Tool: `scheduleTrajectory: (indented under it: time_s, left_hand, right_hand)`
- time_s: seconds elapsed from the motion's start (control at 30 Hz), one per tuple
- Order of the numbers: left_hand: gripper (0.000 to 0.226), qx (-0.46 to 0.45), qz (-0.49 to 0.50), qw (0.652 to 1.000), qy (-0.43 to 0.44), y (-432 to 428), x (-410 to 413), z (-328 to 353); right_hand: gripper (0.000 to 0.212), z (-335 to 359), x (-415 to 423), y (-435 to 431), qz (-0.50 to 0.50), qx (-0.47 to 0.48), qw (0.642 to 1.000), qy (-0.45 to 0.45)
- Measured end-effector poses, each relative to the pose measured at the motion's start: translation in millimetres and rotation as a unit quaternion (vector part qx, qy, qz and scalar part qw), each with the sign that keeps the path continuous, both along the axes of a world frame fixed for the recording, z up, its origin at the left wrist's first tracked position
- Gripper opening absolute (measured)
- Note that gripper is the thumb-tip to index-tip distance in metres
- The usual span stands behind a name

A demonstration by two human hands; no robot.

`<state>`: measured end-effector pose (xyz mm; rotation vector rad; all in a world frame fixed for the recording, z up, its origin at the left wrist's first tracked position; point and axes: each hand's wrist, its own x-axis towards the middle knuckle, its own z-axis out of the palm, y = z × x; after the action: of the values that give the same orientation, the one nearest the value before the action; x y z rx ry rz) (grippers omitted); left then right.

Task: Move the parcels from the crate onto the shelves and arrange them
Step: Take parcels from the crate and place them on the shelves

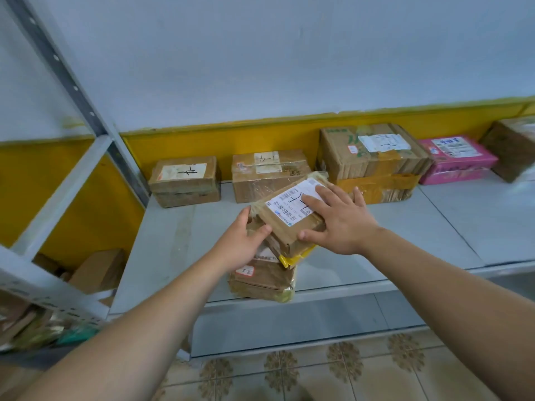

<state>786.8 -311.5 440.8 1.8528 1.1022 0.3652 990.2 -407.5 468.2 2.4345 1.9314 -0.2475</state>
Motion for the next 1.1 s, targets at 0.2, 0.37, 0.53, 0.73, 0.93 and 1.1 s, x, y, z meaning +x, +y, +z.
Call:
scheduleTrajectory:
  time_s: [0.2,0.37,0.53,0.73,0.93,1.1]
  left_hand:
    - [0.054,-0.009,0.003,0.998,0.069,-12,-14,-25]
    - [0.073,0.050,-0.083,0.986,0.138,-17,-31,-50]
    - [0.080,0.112,-0.091,0.965,0.219,-26,-31,-59]
    - [0.080,0.122,-0.100,0.955,0.252,-25,-31,-61]
    - [0.081,0.117,-0.099,0.952,0.264,-25,-29,-60]
    - [0.080,0.119,-0.093,0.949,0.278,-25,-30,-58]
  right_hand:
    - [0.097,11,8,10,0.035,-0.023,0.999,-0.011]
    - [0.096,3,8,8,-0.044,-0.028,0.999,-0.008]
    - [0.112,3,8,14,0.008,0.000,1.000,0.019]
    - [0.112,2,21,25,0.028,-0.041,0.999,-0.005]
    - [0.114,0,30,22,-0.004,-0.018,0.997,0.070]
    - [0.104,-10,46,10,-0.141,0.001,0.988,0.067]
